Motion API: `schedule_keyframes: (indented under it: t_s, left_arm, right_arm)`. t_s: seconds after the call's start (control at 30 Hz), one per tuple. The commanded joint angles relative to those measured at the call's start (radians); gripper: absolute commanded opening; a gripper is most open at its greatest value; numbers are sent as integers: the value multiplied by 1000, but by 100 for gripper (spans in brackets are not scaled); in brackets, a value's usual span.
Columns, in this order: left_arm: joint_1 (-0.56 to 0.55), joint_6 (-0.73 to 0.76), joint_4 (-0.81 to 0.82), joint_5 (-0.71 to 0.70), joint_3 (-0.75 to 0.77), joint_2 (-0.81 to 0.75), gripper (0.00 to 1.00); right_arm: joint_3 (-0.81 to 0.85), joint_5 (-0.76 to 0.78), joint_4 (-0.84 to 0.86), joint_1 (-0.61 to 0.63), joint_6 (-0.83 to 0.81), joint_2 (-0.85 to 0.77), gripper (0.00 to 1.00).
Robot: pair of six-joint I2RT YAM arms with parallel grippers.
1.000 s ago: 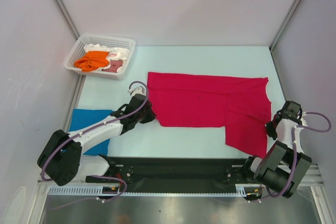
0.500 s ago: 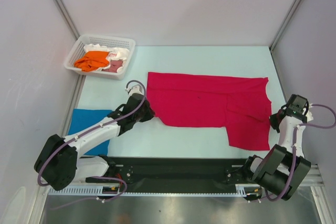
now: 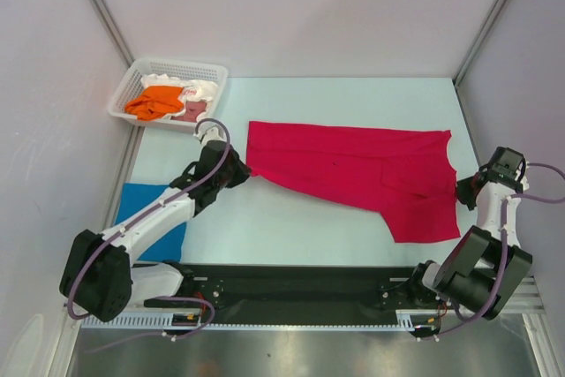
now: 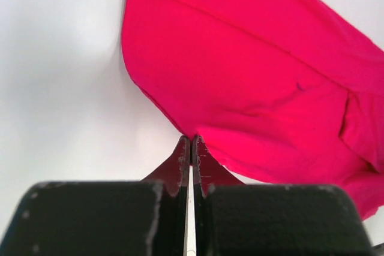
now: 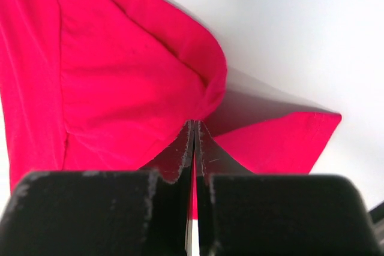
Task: Fold and stack the t-shirts
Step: Fold the tshirt
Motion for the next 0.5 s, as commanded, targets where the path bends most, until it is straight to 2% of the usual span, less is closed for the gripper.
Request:
schedule_keyframes:
  t_s: [0.0, 0.47]
  left_arm:
    - [20, 24, 20, 23, 62, 7, 0]
    - [77, 37, 49, 38, 74, 85, 0]
  right_arm:
    - [52, -41, 58, -3, 0, 29, 0]
    - [198, -107, 84, 2, 63, 198, 0]
